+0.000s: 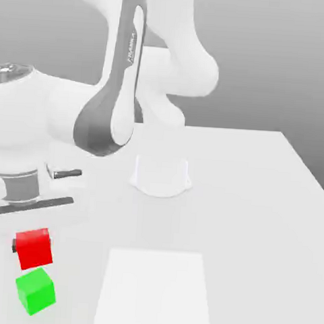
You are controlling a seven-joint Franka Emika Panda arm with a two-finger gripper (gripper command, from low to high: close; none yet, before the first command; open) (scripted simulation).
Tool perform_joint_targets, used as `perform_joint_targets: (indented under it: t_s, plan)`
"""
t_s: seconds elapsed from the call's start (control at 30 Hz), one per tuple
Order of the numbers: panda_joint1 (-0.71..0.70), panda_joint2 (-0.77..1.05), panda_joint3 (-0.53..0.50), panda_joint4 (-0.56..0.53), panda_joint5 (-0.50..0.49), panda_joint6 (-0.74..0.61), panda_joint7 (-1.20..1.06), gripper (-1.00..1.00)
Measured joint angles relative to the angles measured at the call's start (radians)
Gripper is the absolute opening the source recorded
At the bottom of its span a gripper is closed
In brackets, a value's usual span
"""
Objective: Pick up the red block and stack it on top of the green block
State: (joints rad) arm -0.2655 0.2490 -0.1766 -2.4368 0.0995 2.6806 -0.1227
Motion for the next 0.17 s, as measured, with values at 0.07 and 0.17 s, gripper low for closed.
perform_joint_targets:
  t_s: [0.07,0.17]
  plan:
    - [-0.013,0.053,0.015,0.003,0.021,0.048,-0.017,1.0]
    - [-0.013,0.053,0.015,0.003,0.021,0.048,-0.017,1.0]
